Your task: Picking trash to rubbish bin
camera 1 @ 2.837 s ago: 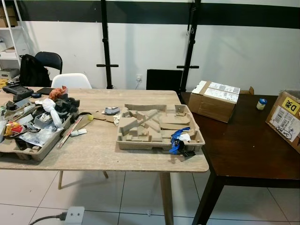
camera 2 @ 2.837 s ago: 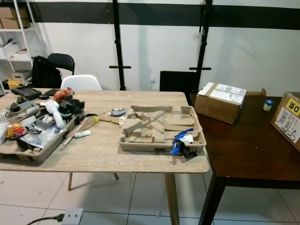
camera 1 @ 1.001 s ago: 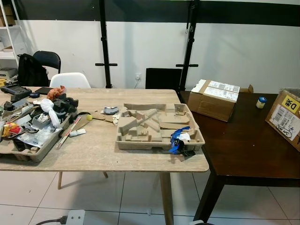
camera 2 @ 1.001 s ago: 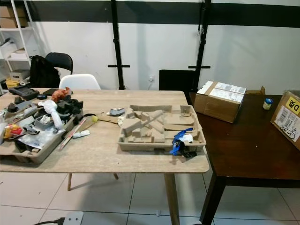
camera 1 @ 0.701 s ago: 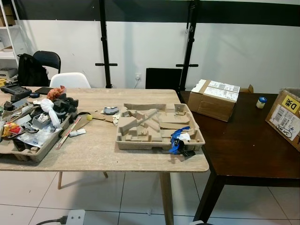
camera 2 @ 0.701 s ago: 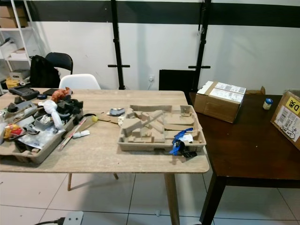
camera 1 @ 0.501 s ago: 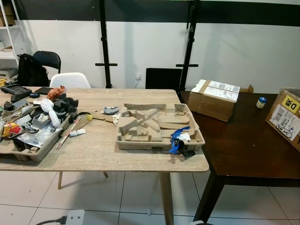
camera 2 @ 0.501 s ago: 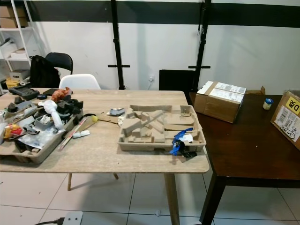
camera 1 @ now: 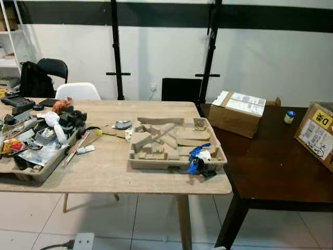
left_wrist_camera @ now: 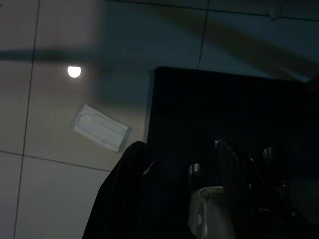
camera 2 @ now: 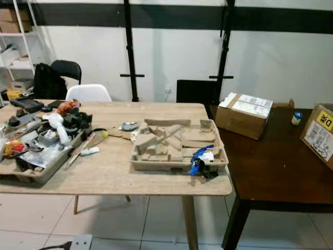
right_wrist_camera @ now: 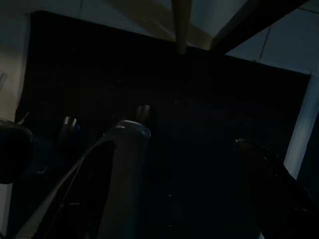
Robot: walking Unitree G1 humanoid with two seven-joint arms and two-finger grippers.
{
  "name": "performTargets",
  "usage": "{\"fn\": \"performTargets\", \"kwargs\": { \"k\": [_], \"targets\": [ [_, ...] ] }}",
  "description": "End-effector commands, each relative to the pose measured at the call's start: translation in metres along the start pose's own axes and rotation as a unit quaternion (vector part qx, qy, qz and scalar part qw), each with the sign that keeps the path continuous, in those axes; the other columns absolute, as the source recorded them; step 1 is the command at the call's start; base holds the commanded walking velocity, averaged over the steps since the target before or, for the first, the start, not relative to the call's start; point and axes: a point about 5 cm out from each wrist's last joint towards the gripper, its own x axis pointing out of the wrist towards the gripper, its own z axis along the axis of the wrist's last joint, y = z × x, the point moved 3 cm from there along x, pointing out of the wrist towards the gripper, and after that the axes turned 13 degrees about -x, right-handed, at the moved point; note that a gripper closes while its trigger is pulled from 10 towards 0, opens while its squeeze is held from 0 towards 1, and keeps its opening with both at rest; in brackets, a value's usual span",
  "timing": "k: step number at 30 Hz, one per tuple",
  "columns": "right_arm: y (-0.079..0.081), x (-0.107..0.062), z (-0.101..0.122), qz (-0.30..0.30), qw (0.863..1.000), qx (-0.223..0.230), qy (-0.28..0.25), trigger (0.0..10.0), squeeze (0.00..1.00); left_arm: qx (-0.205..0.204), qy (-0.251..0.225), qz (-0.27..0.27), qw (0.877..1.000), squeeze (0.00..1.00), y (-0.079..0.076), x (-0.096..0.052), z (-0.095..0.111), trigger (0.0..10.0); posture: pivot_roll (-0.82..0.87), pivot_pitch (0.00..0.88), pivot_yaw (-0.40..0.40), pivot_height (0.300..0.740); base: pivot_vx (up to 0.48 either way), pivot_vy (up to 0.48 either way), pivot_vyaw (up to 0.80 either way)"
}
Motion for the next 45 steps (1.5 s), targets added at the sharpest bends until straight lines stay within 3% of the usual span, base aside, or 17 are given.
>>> {"fn": "performTargets", "kwargs": {
  "k": [1, 5, 23, 45],
  "targets": [
    [0.002, 0.0, -0.002, 0.001, 1.0, -0.008, 0.003, 10.0, 0.0, -0.004, -0.008, -0.005, 1.0, 0.0, -0.002, 0.0, 0.002, 10.0, 0.09, 0.0, -0.015, 0.74, 0.0, 0.0, 0.0],
    [0.001, -0.001, -0.006, 0.001, 1.0, -0.01, 0.007, 10.0, 0.0, -0.014, -0.042, -0.017, 0.999, 0.0, -0.006, -0.001, 0.01, 10.0, 0.09, 0.0, -0.02, 0.74, 0.0, 0.0, 0.0],
    [0.001, -0.002, -0.014, 0.002, 1.0, -0.012, 0.016, 10.0, 0.0, -0.015, -0.068, -0.011, 0.998, 0.0, -0.003, -0.002, 0.015, 10.0, 0.09, 0.0, -0.023, 0.74, 0.0, 0.0, 0.0],
    [0.002, -0.002, -0.017, 0.003, 1.0, -0.011, 0.019, 10.0, 0.0, -0.028, -0.069, -0.027, 0.997, 0.0, -0.008, -0.001, 0.02, 10.0, 0.09, 0.0, -0.015, 0.74, 0.034, 0.0, 0.0]
  ]
}}
